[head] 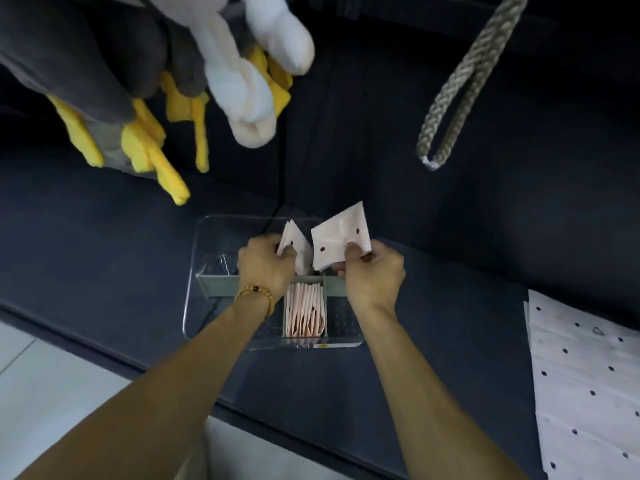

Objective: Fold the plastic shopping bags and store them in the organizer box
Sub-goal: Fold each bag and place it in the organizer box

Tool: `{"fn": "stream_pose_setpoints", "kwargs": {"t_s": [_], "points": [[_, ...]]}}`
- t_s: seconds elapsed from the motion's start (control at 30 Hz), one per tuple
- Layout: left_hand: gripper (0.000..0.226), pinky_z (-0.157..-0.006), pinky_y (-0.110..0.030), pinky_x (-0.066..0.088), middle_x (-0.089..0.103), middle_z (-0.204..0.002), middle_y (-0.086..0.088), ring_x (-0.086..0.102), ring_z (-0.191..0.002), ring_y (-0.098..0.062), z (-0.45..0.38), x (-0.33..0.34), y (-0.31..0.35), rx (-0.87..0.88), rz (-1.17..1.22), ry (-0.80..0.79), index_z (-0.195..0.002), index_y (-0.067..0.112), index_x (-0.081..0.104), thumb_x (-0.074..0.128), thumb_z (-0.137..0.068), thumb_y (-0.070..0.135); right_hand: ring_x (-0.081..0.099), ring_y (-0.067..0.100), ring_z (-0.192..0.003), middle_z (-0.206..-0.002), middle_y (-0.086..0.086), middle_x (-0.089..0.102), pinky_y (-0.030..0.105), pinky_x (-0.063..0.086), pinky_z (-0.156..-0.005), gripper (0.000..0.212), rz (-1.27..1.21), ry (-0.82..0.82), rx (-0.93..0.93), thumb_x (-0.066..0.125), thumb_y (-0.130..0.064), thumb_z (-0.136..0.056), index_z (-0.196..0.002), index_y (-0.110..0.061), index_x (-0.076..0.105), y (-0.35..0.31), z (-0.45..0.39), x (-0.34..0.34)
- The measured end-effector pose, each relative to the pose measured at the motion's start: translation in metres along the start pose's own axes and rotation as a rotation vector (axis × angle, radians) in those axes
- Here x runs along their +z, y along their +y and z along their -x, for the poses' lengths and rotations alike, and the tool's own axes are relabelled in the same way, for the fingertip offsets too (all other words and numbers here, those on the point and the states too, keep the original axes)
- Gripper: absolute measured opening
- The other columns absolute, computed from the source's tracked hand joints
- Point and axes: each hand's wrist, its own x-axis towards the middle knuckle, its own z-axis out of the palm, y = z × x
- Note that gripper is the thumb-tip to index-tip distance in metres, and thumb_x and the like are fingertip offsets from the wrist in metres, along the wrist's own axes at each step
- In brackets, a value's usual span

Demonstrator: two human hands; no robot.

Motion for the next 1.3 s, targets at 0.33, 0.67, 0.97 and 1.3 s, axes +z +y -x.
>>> {"fn": "stream_pose_setpoints", "kwargs": {"t_s": [0.33, 0.67, 0.97, 1.3], "points": [[0.021, -0.089, -0.028, 0.051, 0.063, -0.085, 0.012, 0.064, -0.091, -0.012, 0.016, -0.007, -0.004, -0.009, 0.244, 0.03, -0.105, 0.01, 0.068, 0.066, -0.085, 0.015, 0.068, 0.018, -0.081, -0.095, -0.004, 0.073, 0.038, 0.057, -0.075, 0.017, 0.48, -0.264, -0.264, 0.059, -0.034, -0.092, -0.103, -0.024, 0.066, -0.001, 0.014, 0.027], [0.016, -0.073, -0.009, 0.047, 0.068, -0.096, 0.002, 0.062, -0.087, -0.001, 0.046, -0.015, 0.019, -0.126, 0.508, 0.033, -0.104, 0.014, 0.065, 0.058, -0.089, 0.01, 0.059, -0.006, -0.075, -0.078, -0.021, 0.062, 0.01, 0.043, -0.068, 0.014, 0.142, -0.121, -0.048, 0.054, -0.028, -0.094, -0.094, -0.027, 0.068, 0.0, 0.009, -0.035], [0.014, -0.094, -0.033, 0.049, 0.068, -0.107, 0.0, 0.063, -0.106, -0.015, 0.17, 0.054, 0.074, -0.151, 0.782, -0.359, -0.101, 0.022, 0.066, 0.056, -0.095, 0.015, 0.059, 0.01, -0.086, -0.098, -0.001, 0.068, 0.02, 0.044, -0.081, 0.022, 0.179, 0.276, 0.191, 0.052, -0.024, -0.097, -0.111, -0.014, 0.065, 0.07, 0.031, -0.211], [0.03, -0.093, -0.011, 0.039, 0.054, -0.127, 0.003, 0.052, -0.113, -0.006, 0.269, 0.174, 0.121, 0.217, 0.329, -0.758, -0.126, 0.022, 0.054, 0.053, -0.096, 0.025, 0.047, 0.031, -0.126, -0.138, 0.012, 0.05, 0.045, 0.04, -0.105, 0.05, 0.597, 0.297, 0.505, 0.05, -0.044, -0.093, -0.131, -0.01, 0.051, 0.189, 0.079, -0.386]]}}
